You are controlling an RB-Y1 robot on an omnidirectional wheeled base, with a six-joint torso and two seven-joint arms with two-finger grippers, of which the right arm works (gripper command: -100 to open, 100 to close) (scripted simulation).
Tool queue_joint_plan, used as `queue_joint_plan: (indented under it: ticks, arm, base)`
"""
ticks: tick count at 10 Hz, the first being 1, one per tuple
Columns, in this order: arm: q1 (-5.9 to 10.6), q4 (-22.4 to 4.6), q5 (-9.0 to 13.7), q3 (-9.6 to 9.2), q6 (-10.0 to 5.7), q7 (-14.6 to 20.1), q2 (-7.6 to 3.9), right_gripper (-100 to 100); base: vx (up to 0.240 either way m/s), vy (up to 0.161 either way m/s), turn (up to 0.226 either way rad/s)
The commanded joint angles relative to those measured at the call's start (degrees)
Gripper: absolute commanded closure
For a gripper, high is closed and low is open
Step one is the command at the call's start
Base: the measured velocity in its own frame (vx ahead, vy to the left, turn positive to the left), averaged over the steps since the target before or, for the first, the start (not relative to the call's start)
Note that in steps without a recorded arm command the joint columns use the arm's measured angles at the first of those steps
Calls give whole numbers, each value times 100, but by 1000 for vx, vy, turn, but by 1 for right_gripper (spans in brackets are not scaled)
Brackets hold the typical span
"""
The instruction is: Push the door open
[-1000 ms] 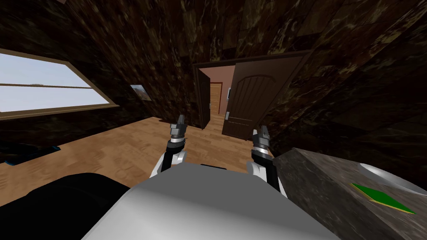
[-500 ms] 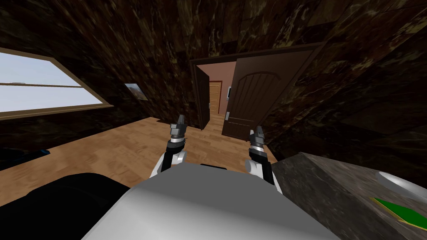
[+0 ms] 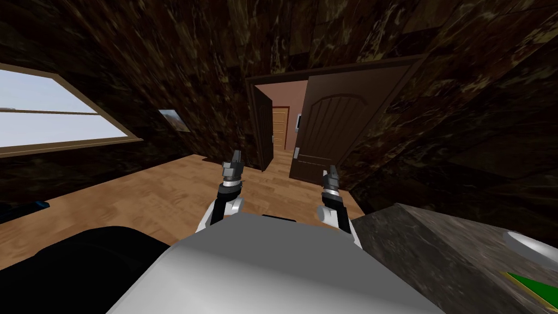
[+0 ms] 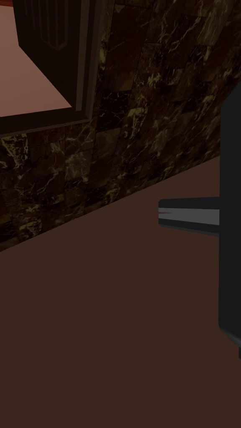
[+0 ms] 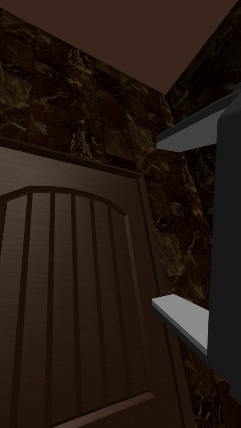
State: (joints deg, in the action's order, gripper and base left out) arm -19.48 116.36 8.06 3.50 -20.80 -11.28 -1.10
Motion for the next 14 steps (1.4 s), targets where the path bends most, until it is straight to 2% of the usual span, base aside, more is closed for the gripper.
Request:
queue_joint_plan:
  ticks: [1,8,14]
  arm:
    - [139,-237,35,12,-13,-16,-48,-100]
    - [745,-1262,165,12,-56,-117,-169,-100]
    - [1317,-2228,287,11,-97,-212,-217,-100]
  base:
    - [91,12,-20]
    - [103,5,-23]
    - [96,5,-24]
